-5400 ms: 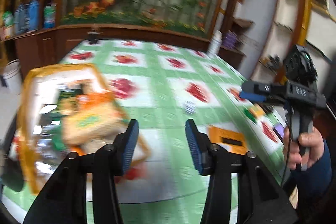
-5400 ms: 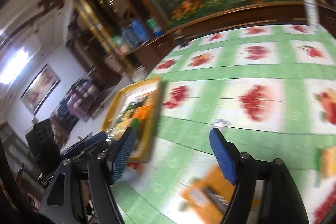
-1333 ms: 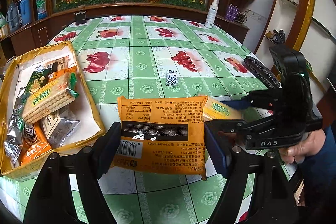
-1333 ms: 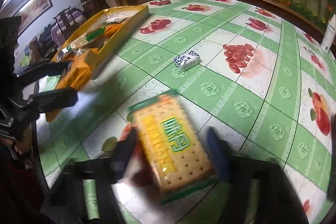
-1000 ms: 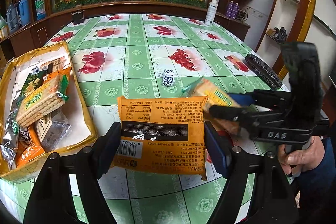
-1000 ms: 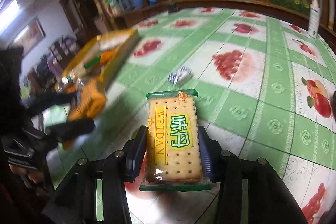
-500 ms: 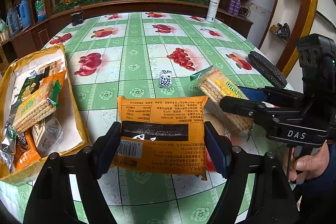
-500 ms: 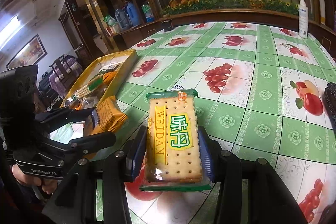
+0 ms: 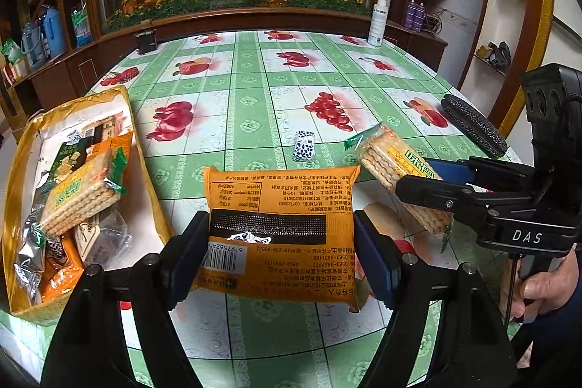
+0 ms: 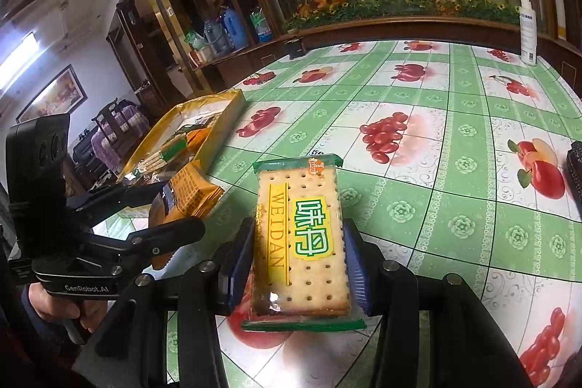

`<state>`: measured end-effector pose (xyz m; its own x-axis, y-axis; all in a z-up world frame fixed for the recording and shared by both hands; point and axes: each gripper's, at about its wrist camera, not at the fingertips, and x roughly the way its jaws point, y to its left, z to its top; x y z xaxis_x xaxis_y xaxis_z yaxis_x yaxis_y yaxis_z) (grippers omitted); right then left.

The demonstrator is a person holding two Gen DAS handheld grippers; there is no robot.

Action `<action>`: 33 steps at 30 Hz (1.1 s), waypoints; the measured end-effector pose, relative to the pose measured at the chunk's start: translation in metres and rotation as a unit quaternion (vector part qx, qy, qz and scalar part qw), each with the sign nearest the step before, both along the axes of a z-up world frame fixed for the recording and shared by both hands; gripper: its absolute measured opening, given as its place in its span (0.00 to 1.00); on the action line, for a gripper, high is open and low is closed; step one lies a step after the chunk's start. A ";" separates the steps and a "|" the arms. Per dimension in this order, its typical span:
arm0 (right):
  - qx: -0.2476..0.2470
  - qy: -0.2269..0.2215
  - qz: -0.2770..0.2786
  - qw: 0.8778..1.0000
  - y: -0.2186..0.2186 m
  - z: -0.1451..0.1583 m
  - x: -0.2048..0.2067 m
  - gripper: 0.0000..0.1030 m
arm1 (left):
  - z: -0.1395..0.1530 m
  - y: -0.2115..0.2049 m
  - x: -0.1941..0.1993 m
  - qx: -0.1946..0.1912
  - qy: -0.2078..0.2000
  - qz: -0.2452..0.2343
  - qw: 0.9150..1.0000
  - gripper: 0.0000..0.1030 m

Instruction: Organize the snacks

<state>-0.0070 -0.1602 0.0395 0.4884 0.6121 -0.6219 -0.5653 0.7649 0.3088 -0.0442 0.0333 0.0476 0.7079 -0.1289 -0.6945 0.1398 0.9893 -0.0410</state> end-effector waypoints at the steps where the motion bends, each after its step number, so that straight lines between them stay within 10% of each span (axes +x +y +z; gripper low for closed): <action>1: 0.001 0.000 0.000 1.000 0.000 0.000 0.000 0.46 | 0.000 0.000 0.000 0.001 -0.001 0.001 1.000 0.75; 33: 0.013 -0.007 0.051 0.999 0.062 0.021 -0.017 0.46 | 0.020 0.059 -0.018 -0.021 -0.042 0.055 0.997 0.75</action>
<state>-0.0239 -0.0978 0.0603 0.4312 0.6750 -0.5987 -0.6443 0.6949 0.3195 -0.0618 0.0923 0.0676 0.7753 -0.0756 -0.6270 0.0354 0.9965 -0.0764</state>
